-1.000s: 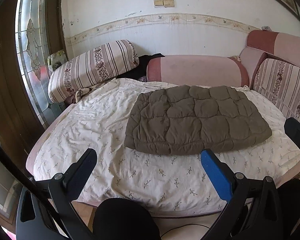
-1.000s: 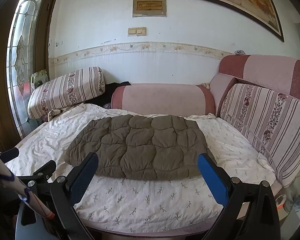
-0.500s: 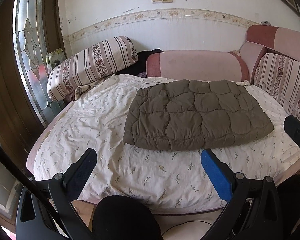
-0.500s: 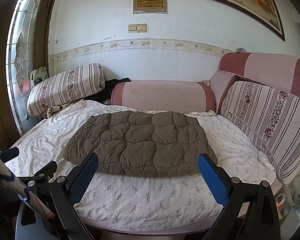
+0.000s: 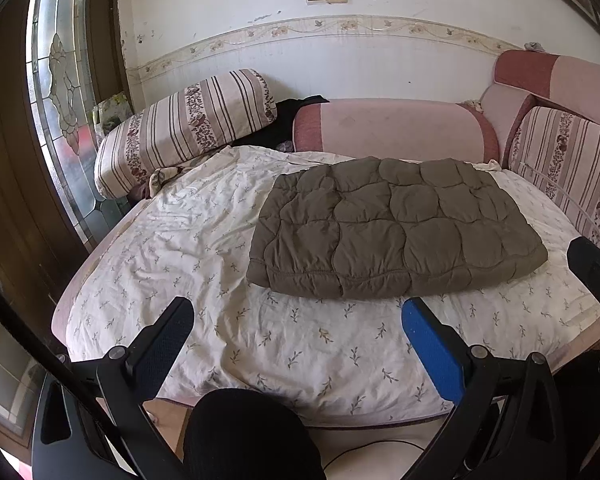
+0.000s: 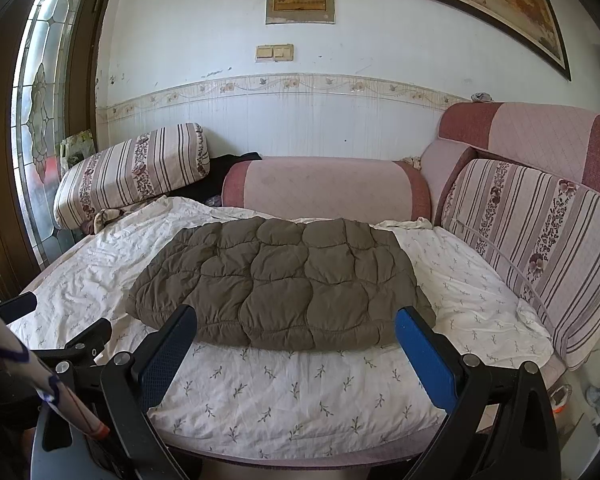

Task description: Fold large clothes

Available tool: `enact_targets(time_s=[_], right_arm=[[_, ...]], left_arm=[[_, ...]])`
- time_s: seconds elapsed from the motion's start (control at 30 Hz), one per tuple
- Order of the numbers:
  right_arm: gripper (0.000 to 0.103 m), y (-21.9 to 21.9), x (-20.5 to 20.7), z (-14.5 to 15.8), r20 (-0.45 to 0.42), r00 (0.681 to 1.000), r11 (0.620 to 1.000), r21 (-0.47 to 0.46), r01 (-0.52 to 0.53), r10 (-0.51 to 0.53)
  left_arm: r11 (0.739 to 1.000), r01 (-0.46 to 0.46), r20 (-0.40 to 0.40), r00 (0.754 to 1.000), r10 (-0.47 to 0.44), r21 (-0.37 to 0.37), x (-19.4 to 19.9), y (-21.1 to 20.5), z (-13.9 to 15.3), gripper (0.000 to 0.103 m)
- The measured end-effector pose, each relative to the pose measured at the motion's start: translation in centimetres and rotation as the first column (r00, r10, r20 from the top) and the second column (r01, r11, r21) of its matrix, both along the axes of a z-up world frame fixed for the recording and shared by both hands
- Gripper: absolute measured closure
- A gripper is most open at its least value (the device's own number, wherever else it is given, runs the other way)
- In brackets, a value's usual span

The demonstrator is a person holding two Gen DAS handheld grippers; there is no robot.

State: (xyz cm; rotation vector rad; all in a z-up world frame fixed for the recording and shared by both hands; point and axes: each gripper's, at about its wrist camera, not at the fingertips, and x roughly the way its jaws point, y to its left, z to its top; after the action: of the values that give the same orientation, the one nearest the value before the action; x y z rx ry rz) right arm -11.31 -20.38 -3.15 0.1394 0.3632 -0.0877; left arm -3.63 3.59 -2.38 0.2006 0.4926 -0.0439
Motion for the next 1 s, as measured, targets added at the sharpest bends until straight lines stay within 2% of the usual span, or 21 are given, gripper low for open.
enact_targets(time_s=[0.3, 0.67, 1.0], right_arm=[[0.002, -0.1, -0.6, 0.0, 0.014, 1.000, 1.000, -0.001, 0.002, -0.002], [0.002, -0.8, -2.7, 1.4, 0.066, 0.997, 1.000, 0.003, 0.028, -0.028], [0.002, -0.2, -2.1, 1.3, 0.044, 0.999, 1.000, -0.014, 0.013, -0.013]], left_arm=[[1.000, 0.001, 0.011, 1.000, -0.001, 0.006, -0.6, 0.2, 0.4, 0.000], [1.000, 0.012, 0.068, 0.998, -0.013, 0.011, -2.6, -0.4, 2.4, 0.000], [1.000, 0.001, 0.065, 0.998, -0.001, 0.003, -2.5, 0.1, 2.4, 0.000]])
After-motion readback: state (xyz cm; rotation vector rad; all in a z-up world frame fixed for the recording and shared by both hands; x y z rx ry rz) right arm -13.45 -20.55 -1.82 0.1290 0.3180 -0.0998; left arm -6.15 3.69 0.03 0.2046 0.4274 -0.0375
